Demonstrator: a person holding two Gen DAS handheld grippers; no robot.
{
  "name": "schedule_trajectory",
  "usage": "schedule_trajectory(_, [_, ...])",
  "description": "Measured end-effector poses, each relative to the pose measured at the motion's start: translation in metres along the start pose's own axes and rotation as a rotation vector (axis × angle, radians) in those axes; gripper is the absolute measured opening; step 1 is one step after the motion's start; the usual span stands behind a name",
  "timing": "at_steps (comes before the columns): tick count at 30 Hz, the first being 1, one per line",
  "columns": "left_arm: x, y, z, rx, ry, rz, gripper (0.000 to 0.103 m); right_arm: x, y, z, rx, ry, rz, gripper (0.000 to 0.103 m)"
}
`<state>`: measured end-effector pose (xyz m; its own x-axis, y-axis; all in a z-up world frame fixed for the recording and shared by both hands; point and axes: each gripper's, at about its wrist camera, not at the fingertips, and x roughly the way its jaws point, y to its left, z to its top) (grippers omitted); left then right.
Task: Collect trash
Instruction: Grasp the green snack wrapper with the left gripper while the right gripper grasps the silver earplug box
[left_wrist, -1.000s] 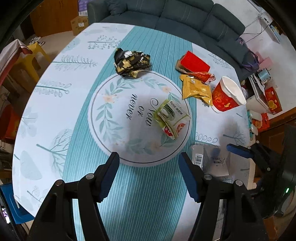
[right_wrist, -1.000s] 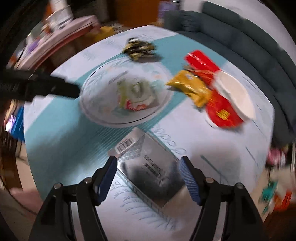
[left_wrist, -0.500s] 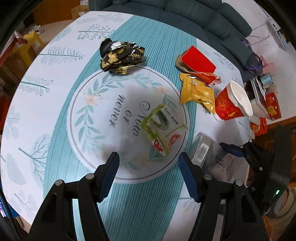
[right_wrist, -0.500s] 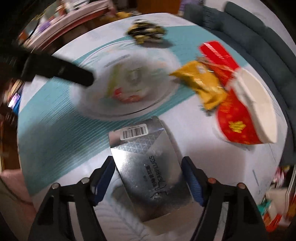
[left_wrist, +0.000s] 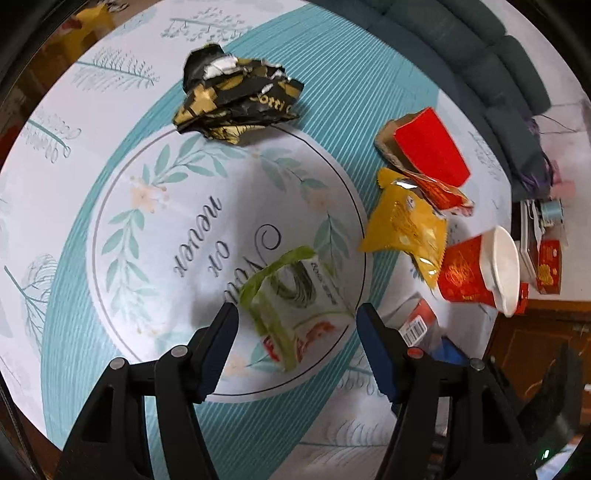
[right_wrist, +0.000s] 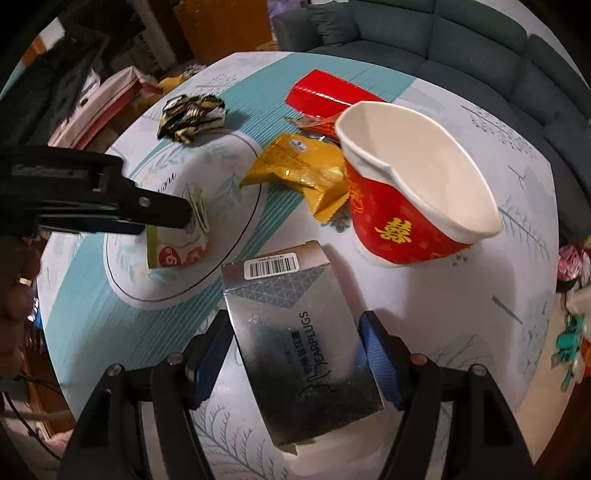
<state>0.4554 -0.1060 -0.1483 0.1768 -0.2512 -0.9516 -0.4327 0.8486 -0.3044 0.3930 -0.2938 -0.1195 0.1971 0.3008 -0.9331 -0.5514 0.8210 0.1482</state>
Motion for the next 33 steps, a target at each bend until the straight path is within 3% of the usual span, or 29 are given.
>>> schedule_trajectory(6, [0.015, -0.01, 0.012, -0.084, 0.029, 0.054, 0.065, -0.002, 0.0, -0.002, 0.01, -0.013, 0.009, 0.07])
schedule_trajectory(12, [0.023, -0.028, 0.02, -0.054, 0.048, 0.106, 0.065, -0.001, 0.0, -0.004, 0.012, -0.015, 0.002, 0.07])
schedule_trajectory(14, [0.025, -0.031, 0.017, -0.034, 0.053, 0.138, 0.056, -0.001, 0.0, -0.004, 0.019, -0.015, 0.002, 0.07])
schedule_trajectory(15, [0.024, -0.031, 0.015, -0.021, 0.051, 0.158, 0.043, -0.001, -0.001, -0.004, 0.026, -0.015, 0.005, 0.07])
schedule_trajectory(16, [0.023, -0.031, 0.013, -0.011, 0.05, 0.166, 0.037, -0.002, -0.001, -0.005, 0.036, -0.015, 0.008, 0.07])
schedule_trajectory(19, [0.017, -0.029, 0.007, 0.011, 0.045, 0.126, 0.026, -0.002, -0.001, -0.005, 0.051, -0.014, 0.014, 0.07])
schedule_trajectory(22, [0.011, -0.03, 0.0, 0.062, 0.034, 0.13, 0.02, -0.003, 0.003, -0.008, 0.063, -0.011, 0.019, 0.07])
schedule_trajectory(33, [-0.03, 0.013, -0.05, 0.193, -0.015, 0.122, 0.019, -0.01, 0.029, -0.031, 0.151, 0.012, 0.067, 0.069])
